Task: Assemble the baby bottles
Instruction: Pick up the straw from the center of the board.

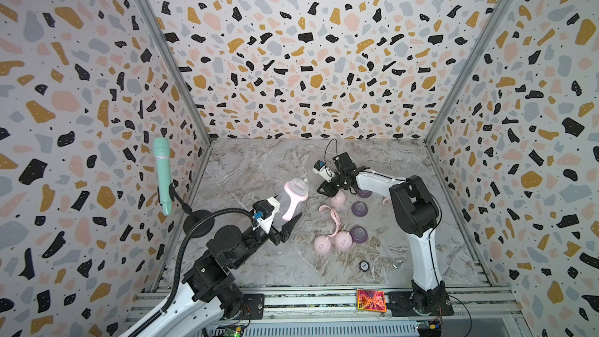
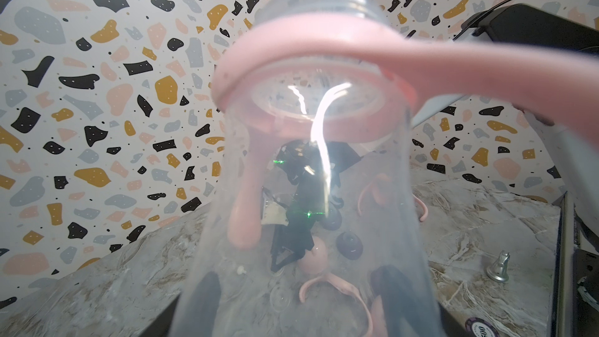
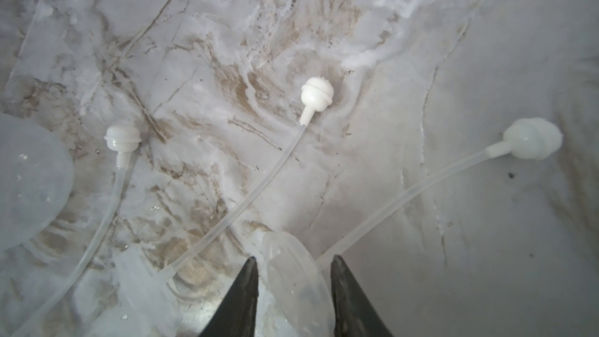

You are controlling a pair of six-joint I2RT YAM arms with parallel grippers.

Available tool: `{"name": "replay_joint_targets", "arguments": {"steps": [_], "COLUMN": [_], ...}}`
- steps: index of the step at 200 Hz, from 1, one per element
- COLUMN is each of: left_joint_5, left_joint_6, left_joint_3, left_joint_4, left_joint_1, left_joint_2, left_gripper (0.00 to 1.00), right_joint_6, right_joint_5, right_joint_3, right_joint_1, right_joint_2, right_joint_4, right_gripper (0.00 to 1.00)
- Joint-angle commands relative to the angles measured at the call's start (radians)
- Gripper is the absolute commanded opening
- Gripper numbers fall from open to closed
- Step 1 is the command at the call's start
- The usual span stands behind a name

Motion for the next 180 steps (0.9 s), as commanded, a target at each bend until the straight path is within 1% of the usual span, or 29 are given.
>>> {"name": "replay_joint_targets", "arguments": {"steps": [1, 30, 48, 71, 101, 108, 128, 151, 180], "left_joint_5": [-0.007, -0.012, -0.023, -0.068, -0.070, -0.068, -0.072, -0.094, -0.099], "left_joint_6": [0.009, 0.013, 0.033, 0.049, 0.062, 0.073, 0.095, 0.104, 0.119], "left_joint_3": [0.028, 0.021, -0.003, -0.035, -0.053, -0.056, -0.062, -0.061, -0.071], "left_joint_4": [0.045, 0.051, 0.074, 0.119, 0.173, 0.213, 0.238, 0.254, 0.281], "left_joint_1": [-0.004, -0.004, -0.003, -0.003, -0.003, -0.004, -0.003, -0.004, -0.004], "left_joint_2": [-0.004, 0.003, 0.007, 0.024, 0.070, 0.083, 0.114, 0.138, 0.133], "left_gripper": [0.25, 0.25, 0.25, 0.25, 0.24, 0.25, 0.25, 0.23, 0.22], "right_joint_6": [-0.021, -0.021, -0.010, 0.039, 0.100, 0.114, 0.174, 0.243, 0.281], "right_joint_5": [-0.025, -0.038, -0.063, -0.098, -0.107, -0.106, -0.112, -0.117, -0.128], "right_joint_3": [0.036, 0.040, 0.036, 0.007, -0.016, -0.021, -0.046, -0.078, -0.088], "right_joint_1": [0.005, 0.003, 0.000, -0.011, -0.021, -0.021, -0.023, -0.021, -0.007], "right_joint_2": [-0.013, -0.022, -0.048, -0.109, -0.211, -0.236, -0.342, -0.467, -0.607], "right_joint_4": [-0.042, -0.054, -0.050, -0.004, 0.007, 0.005, 0.001, -0.007, -0.029], "right_gripper": [0.34, 0.21, 0.19, 0.08, 0.04, 0.03, 0.00, 0.00, 0.00]}}
